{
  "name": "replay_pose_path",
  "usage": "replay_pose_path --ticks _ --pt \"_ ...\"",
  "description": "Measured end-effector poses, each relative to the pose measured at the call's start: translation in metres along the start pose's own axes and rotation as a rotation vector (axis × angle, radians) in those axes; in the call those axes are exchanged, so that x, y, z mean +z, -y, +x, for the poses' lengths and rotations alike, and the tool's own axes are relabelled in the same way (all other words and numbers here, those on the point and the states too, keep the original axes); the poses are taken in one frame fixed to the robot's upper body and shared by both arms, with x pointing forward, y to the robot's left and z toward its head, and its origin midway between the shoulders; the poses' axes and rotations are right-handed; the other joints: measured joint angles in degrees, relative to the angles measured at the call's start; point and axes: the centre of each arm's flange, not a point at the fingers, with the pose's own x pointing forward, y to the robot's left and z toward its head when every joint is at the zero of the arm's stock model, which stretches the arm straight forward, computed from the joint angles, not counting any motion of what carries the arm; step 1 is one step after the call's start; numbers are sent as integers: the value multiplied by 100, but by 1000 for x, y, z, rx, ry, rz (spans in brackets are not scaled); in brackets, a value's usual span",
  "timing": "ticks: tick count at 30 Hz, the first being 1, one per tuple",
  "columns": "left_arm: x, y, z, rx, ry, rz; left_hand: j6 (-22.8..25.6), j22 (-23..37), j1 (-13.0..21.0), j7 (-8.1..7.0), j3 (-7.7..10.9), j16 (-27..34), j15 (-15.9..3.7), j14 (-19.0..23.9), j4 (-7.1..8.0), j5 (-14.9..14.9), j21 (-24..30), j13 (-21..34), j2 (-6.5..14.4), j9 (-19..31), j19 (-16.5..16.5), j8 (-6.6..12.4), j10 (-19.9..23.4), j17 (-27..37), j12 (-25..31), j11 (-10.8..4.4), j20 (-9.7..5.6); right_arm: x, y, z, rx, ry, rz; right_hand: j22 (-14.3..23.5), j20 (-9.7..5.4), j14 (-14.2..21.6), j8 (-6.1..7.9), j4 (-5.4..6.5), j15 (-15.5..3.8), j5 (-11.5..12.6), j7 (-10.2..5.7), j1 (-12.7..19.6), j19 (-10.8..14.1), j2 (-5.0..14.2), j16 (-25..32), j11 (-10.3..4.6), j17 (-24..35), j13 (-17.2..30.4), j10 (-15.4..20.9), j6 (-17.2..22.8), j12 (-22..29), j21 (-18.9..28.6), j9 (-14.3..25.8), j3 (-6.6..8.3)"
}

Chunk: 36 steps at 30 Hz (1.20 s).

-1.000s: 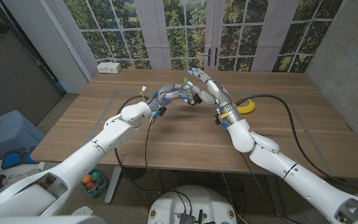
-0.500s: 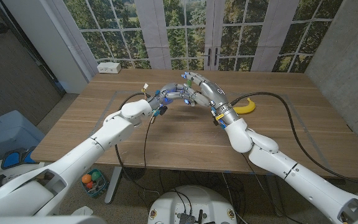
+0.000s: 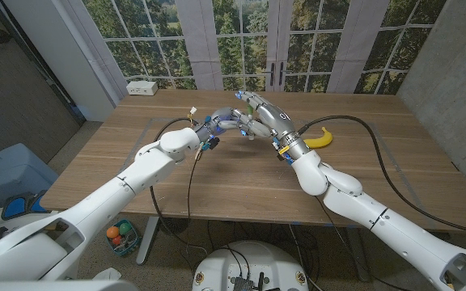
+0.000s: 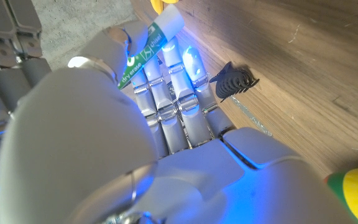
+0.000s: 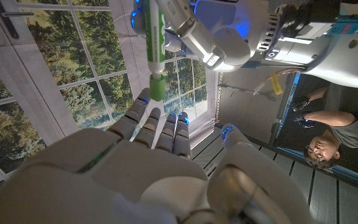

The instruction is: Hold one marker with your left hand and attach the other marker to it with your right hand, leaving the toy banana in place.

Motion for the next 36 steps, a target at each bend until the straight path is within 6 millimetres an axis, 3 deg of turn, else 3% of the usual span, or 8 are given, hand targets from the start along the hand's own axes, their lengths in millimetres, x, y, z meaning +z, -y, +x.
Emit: replay_pose_path --ticks 6,13,27,29,36 --pt "2 2 1 -2 2 14 1 0 15 1 0 39 0 0 0 41 0 0 -15 -49 0 -43 0 0 2 0 0 -1 0 2 23 -3 -1 0 -49 3 48 149 -1 24 165 -341 53 22 25 65 -108 -93 66 102 41 -21 0 -149" --pt "5 5 1 2 15 16 72 4 38 10 -1 65 0 -1 1 108 0 0 -38 -115 62 -45 0 0 9 0 -1 -3 -3 2 55 -13 3 1 -27 116 66 205 -11 46 226 -528 196 -3 65 111 -187 -135 158 163 64 -21 0 -205" --pt "5 8 -1 39 74 -61 226 15 115 165 -2 65 1 0 2 219 45 0 -115 -256 115 -136 0 0 20 0 -8 -4 -5 -3 73 -23 17 1 -48 321 66 229 -12 91 318 -673 339 49 106 155 -354 -215 323 215 86 -21 0 -228" --pt "5 8 -2 42 81 -72 249 11 128 187 -2 64 1 -1 1 228 45 0 -128 -274 123 -152 0 -33 20 0 0 -4 -6 -4 73 -24 20 1 -48 321 66 212 -12 91 339 -755 339 -34 106 173 -386 -220 340 193 85 -21 -4 -211" --pt "4 6 -3 57 112 -144 287 -4 128 225 1 48 -18 -28 -1 271 44 0 -128 -282 123 -154 0 -123 20 0 1 -5 -9 -10 76 -31 33 2 -48 350 66 173 -42 91 362 -754 338 -33 106 196 -443 -243 317 215 58 -44 -29 -204"
